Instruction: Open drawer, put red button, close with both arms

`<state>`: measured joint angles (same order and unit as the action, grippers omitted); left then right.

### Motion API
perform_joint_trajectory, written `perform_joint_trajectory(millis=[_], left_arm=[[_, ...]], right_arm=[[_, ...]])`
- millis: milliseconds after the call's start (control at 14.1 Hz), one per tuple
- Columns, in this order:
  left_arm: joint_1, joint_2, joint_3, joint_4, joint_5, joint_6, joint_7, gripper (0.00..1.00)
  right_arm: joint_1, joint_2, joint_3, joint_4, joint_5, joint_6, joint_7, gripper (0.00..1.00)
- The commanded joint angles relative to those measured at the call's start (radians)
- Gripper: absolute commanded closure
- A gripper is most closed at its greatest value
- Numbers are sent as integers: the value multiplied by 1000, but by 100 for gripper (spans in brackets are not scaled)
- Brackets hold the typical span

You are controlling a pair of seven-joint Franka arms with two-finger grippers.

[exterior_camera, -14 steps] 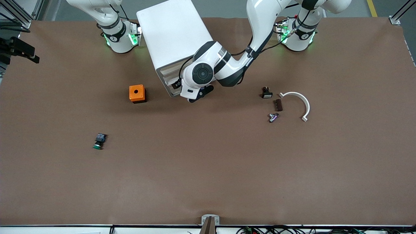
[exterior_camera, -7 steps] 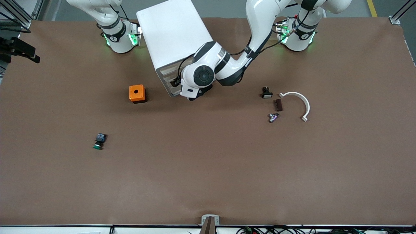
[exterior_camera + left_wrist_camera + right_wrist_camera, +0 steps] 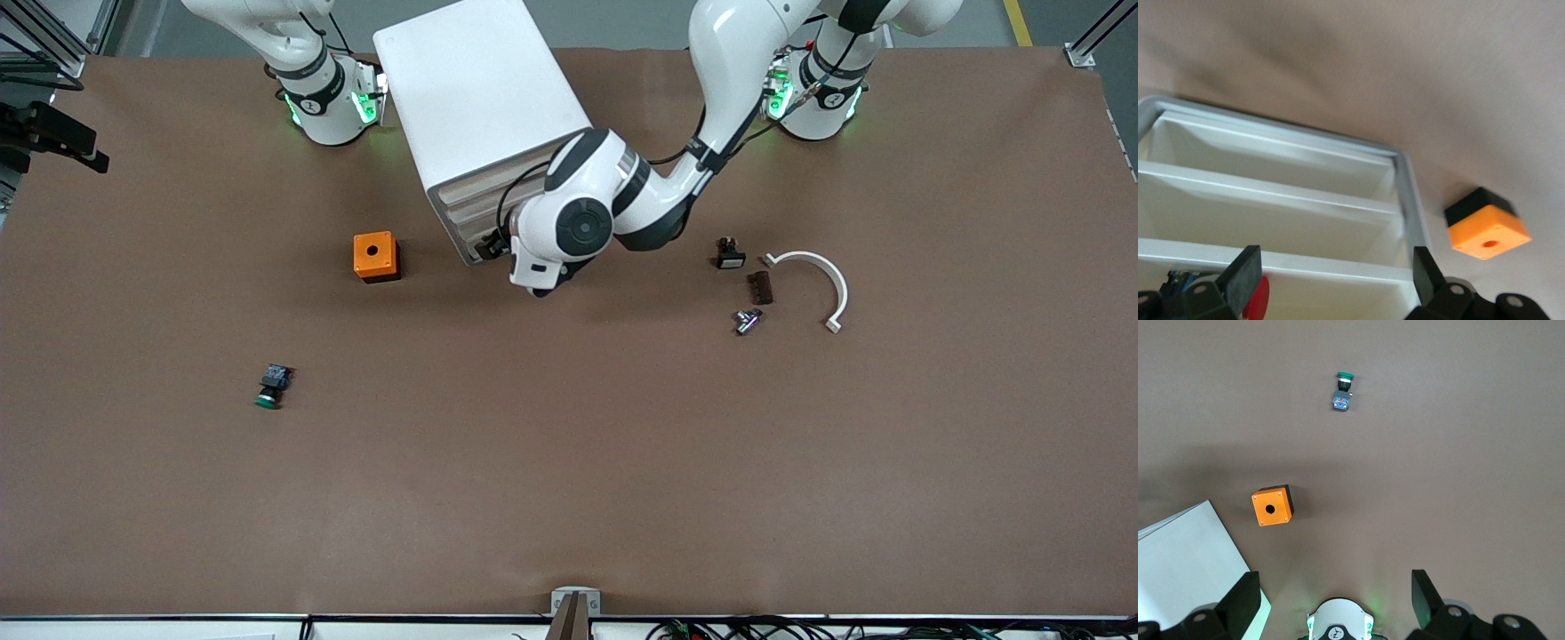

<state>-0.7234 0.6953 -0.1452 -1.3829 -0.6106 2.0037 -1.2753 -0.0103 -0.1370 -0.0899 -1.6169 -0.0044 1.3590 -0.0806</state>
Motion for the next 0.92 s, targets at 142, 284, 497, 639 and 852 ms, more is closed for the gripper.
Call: perform_joint_trajectory(millis=[142,284,497,639,852], left_arm=[[128,-112,1,-5,127,-44,4,0],[197,-180,0,-5,248,-133,13,0],[324,-284,0,-5,350,-238,140,0],[422,-330,0,-7,351,-285,265,0],[571,-411,0,-8,351,-452,544,0]], right_arm=[[-8,-23,7,-17,15,5,10,0],[-8,-23,7,-17,15,5,10,0],[-10,-23,6,-17,15,6,10,0],[-7,-23,7,-17,15,6,10,0],[-5,-23,9,-15,15,6,12,0]])
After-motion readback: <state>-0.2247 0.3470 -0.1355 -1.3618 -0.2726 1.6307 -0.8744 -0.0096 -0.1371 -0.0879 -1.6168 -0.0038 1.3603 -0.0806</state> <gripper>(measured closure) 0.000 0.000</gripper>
